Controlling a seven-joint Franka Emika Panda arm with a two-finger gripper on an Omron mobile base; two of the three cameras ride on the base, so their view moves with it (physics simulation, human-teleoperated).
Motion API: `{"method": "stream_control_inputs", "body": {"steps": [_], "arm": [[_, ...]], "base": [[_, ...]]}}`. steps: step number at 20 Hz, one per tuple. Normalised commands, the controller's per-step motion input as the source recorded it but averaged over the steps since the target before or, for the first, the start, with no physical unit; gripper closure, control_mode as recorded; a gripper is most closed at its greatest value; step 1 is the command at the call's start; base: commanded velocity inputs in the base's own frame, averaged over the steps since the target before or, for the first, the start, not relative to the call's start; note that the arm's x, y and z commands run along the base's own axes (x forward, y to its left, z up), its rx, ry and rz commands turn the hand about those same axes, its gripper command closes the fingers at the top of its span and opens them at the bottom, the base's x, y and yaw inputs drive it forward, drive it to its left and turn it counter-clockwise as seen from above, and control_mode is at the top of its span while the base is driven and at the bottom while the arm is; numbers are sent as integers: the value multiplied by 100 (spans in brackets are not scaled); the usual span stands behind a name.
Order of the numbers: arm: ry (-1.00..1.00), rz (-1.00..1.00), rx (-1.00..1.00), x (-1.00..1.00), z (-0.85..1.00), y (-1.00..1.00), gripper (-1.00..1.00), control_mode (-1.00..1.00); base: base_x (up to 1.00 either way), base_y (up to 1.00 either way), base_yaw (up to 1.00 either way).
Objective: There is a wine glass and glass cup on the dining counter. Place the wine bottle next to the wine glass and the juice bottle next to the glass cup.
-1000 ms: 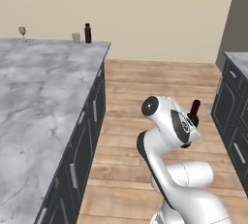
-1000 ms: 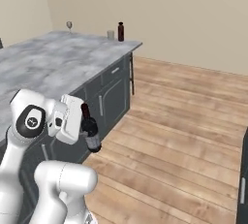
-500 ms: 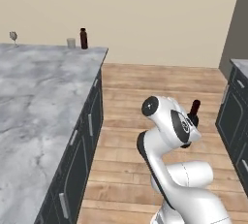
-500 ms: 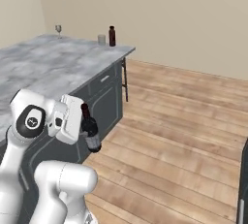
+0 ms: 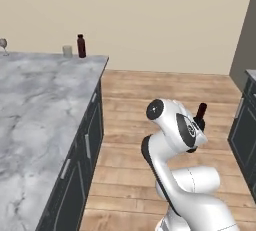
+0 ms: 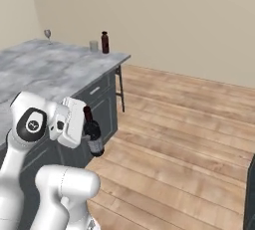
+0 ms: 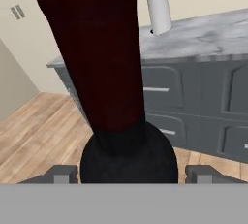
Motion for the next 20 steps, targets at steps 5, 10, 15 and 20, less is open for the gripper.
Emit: {"method": "stream_control_inputs", "body": {"steps": [5,10,15,20], "arm": [[0,0,0,0,0,0,100,100],[0,0,0,0,0,0,100,100],[0,0,0,0,0,0,100,100],[0,0,0,0,0,0,100,100]], "base": [[69,-18,0],[66,-18,0],[65,-18,0],[64,-18,0]]}}
